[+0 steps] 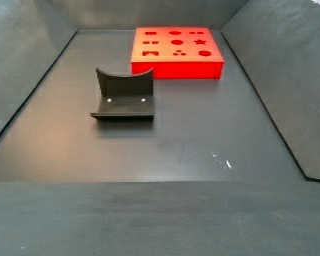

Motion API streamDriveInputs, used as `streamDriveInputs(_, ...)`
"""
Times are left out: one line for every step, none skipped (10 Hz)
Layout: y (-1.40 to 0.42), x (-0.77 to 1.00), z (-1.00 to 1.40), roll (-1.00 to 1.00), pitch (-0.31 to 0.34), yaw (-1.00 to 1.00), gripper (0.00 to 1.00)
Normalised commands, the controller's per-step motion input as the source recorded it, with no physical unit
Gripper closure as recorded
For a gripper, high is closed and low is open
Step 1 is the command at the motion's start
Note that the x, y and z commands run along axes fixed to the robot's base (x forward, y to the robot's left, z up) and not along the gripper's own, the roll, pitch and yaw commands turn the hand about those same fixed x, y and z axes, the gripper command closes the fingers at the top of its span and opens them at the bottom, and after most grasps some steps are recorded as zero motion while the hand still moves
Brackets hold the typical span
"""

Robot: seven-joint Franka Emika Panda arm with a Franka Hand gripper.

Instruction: Insert the oval object.

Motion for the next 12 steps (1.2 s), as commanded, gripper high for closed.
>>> streamDriveInputs(-0.25,-0.06,-0.87,0.24,-0.060,0.01,1.00)
streamDriveInputs(-0.17,0.00,-0.88,0.25,-0.003,0.05,1.00)
streamDriveInputs(-0.16,0.02,-0.86,0.24,0.000,0.15,1.00)
streamDriveInputs(-0.20,0.13,-0.80,0.21,0.000,0.33,1.00)
streamDriveInputs(-0.29,0.17,-0.70,0.24,0.067,0.27,1.00)
streamDriveInputs(-0.33,0.13,-0.74,0.13,0.131,0.21,1.00)
streamDriveInputs(-0.16,0.14,-0.80,0.04,0.196,0.08,1.00)
streamDriveInputs(0.00,0.03,-0.75,0.00,0.213,0.00,1.00)
streamDriveInputs(0.23,-0.09,-0.60,-0.01,0.223,-0.11,1.00)
streamDriveInputs(0.11,-0.10,-0.37,-0.02,0.124,-0.13,1.00)
streamDriveInputs(0.00,0.00,-0.30,0.00,0.000,-0.09,1.00)
streamDriveInputs(-0.06,0.00,-0.32,-0.02,-0.003,-0.04,1.00)
